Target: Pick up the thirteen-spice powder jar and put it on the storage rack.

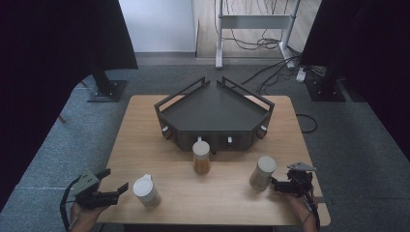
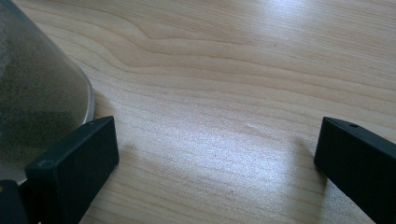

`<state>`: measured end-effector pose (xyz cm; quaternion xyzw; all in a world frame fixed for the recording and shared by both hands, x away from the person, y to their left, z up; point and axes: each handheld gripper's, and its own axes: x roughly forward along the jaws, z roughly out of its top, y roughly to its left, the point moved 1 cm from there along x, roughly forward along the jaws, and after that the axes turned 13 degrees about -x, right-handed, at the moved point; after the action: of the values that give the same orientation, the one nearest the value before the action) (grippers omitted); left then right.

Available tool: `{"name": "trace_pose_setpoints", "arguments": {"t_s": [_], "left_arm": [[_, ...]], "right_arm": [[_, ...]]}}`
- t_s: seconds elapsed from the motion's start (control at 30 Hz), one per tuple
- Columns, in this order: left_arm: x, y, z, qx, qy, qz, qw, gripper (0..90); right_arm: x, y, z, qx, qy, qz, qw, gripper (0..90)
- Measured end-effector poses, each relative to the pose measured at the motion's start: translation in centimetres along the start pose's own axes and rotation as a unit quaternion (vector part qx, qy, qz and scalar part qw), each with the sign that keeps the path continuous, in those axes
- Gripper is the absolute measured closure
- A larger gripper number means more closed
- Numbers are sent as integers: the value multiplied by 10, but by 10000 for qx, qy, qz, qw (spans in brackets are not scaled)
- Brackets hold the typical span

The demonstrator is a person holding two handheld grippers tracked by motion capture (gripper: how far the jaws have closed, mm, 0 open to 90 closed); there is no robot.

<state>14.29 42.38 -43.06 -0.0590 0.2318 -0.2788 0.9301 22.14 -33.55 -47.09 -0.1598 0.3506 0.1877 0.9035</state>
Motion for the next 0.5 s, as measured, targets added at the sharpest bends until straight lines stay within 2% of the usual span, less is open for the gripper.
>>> {"name": "trace_pose_setpoints", "arguments": {"t_s": [0.13, 0.3, 0.5], "left_arm": [[-17, 3, -8, 71, -203, -368, 9991, 84], [-30, 3, -16, 151, -429, -803, 9957, 85], [-33, -6, -18, 249, -506, -1084, 9925, 86]], "right_arm": [[0, 0, 0, -1, 0, 0, 10000, 0], [0, 0, 0, -1, -1, -1, 10000, 0], [0, 0, 0, 0, -2, -1, 10000, 0]]}}
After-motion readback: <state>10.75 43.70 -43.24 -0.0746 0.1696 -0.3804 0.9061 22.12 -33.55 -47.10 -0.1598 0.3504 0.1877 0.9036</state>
